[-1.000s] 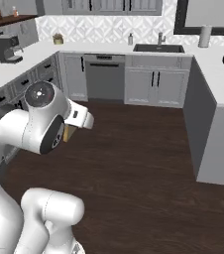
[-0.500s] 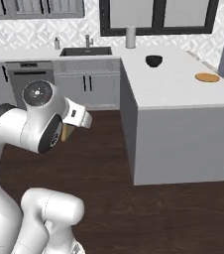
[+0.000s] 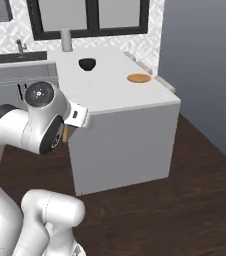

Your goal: Start the toaster. Once the lever pops up, take the bread to the plate on the dining counter.

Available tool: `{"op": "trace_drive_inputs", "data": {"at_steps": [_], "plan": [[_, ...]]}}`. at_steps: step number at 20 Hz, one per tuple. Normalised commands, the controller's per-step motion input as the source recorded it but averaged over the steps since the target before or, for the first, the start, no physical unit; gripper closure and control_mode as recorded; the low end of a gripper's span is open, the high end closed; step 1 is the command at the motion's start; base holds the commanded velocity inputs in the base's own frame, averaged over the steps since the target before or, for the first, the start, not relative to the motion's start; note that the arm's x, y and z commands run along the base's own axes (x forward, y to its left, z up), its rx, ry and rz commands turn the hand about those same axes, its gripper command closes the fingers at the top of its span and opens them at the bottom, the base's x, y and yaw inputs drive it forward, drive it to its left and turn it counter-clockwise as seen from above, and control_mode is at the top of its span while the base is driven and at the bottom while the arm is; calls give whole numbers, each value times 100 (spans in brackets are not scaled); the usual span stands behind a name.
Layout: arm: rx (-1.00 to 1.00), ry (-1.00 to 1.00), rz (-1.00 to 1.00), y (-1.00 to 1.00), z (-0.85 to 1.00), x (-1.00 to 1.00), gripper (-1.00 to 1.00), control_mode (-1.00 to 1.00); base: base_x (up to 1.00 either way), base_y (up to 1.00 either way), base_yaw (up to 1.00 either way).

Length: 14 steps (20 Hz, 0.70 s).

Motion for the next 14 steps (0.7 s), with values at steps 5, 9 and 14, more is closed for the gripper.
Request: {"op": "trace_drive_inputs", "data": {"at_steps": [5,9,14], "plan": [[0,0,0,0,0,0,100,100,88,-72,-30],[0,0,0,0,0,0,100,100,94,-65,-22],[0,0,0,0,0,0,100,100,100,-67,-21]]}}
